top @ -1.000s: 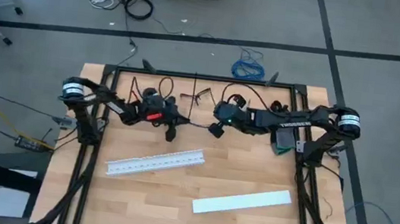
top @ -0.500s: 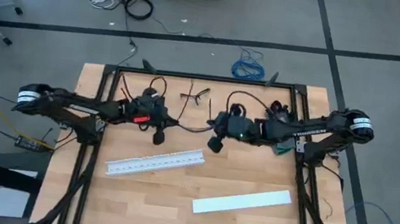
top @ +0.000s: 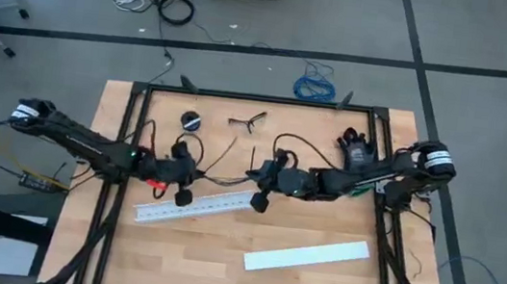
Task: Ziptie cables
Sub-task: Put the zip tied cable wires into the white cable duct
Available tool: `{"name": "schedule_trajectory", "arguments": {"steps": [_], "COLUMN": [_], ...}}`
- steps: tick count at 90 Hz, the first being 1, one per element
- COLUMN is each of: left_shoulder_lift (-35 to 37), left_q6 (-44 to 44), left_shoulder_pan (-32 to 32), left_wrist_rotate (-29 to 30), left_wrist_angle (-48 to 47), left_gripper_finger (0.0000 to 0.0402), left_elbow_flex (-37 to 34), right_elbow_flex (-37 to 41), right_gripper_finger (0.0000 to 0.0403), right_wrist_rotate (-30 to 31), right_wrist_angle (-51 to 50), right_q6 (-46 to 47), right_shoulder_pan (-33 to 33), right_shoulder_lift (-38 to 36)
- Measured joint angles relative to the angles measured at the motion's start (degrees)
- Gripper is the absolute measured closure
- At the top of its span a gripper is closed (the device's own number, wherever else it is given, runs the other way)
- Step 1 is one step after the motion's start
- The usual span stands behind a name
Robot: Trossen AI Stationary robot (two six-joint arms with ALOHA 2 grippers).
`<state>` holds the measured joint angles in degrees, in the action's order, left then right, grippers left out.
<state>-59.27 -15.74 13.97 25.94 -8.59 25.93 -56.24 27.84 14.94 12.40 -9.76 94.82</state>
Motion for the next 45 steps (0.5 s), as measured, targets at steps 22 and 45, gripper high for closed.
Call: {"name": "schedule_trajectory", "arguments": {"steps": [22,45], "left_shoulder_lift": [3.37,3.63], "left_q6": [-6.88,-14.28], "left_shoulder_pan": [6.42,12.72], "left_wrist_rotate": [3.01,6.18], "left_wrist_angle": [-5.47,-6.21], "left_gripper_finger": [0.0398,0.0398], "left_elbow_flex": [0.63,0.62], "right_elbow_flex": [-5.34,-8.56], "right_gripper_finger": [0.0403,0.0403], "right_wrist_rotate": [-0.04,-0.18], "right_wrist_angle": [-4.45,-6.09], "right_q6": [-0.42,1.86], "right_shoulder_pan": [-1.64,-5.73], "right_shoulder_lift": [-0.08,3.00]}}
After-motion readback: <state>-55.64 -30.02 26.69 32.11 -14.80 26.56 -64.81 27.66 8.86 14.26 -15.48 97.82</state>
